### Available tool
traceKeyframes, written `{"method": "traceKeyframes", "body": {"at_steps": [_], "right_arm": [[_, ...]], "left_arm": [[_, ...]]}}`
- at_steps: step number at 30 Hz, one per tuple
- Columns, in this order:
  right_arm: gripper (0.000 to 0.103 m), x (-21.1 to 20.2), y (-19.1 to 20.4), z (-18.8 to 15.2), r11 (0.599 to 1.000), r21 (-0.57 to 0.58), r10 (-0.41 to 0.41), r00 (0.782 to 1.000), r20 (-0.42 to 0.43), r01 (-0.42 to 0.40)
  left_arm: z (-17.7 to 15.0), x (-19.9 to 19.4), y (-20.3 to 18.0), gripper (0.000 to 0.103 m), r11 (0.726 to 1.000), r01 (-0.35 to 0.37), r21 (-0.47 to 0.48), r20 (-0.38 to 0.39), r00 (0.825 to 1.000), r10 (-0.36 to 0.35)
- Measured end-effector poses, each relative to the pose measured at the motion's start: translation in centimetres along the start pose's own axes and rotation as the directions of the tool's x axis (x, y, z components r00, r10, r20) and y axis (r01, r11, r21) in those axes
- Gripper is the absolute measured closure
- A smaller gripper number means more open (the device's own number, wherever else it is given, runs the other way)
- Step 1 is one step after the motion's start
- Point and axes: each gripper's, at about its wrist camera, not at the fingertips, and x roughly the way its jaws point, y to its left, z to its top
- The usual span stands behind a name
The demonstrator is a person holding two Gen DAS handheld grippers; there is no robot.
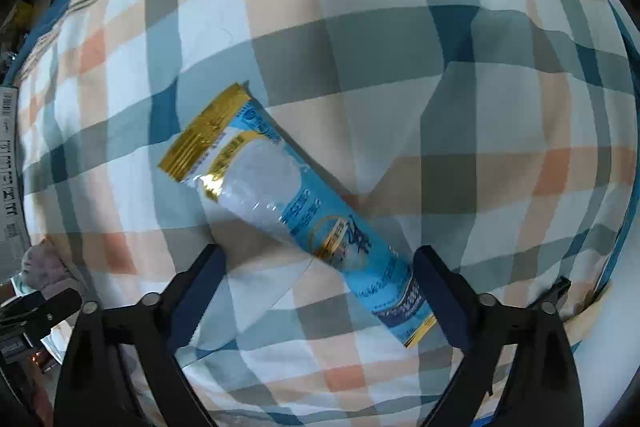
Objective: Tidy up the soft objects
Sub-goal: 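Grasp the lilac cloth with the left tool while the right tool grasps the blue tube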
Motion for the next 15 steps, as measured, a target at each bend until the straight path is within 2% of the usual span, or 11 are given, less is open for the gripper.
{"method": "traceKeyframes", "body": {"at_steps": [1, 2, 3, 5, 7, 9, 15], "right_arm": [[0.015, 0.1, -0.1, 0.1, 1.000, 0.001, -0.003, 1.000, 0.000, 0.003], [0.017, 0.2, -0.1, 0.1, 1.000, 0.001, -0.007, 1.000, 0.001, 0.007], [0.022, 0.3, -0.1, 0.1, 1.000, -0.001, -0.015, 1.000, 0.001, 0.015], [0.033, 0.3, -0.1, 0.1, 0.999, -0.006, -0.032, 0.999, 0.001, 0.032], [0.049, 0.1, -0.3, 0.0, 1.000, -0.005, -0.029, 1.000, 0.001, 0.029], [0.061, -0.1, -0.1, -0.1, 1.000, -0.006, -0.019, 1.000, -0.003, 0.019], [0.075, -0.2, 1.1, -1.3, 0.998, -0.031, -0.058, 0.998, -0.003, 0.058]], "left_arm": [[0.0, 0.1, 0.0, 0.021, 1.000, 0.003, 0.002, 0.000, 1.000, -0.003], [0.1, 0.3, -0.2, 0.036, 1.000, -0.019, 0.006, -0.001, 1.000, 0.019], [0.1, 0.5, -0.2, 0.044, 1.000, -0.030, 0.008, -0.001, 1.000, 0.030], [0.0, 0.6, -0.3, 0.051, 0.999, -0.044, 0.004, 0.015, 0.999, 0.044], [0.0, 0.6, -0.2, 0.052, 0.999, -0.041, -0.001, 0.024, 0.999, 0.041], [-0.3, 0.6, -0.6, 0.055, 0.999, -0.045, 0.006, 0.035, 0.998, 0.045], [-1.0, 0.2, -0.7, 0.056, 0.998, -0.059, 0.026, 0.057, 0.997, 0.058]]}}
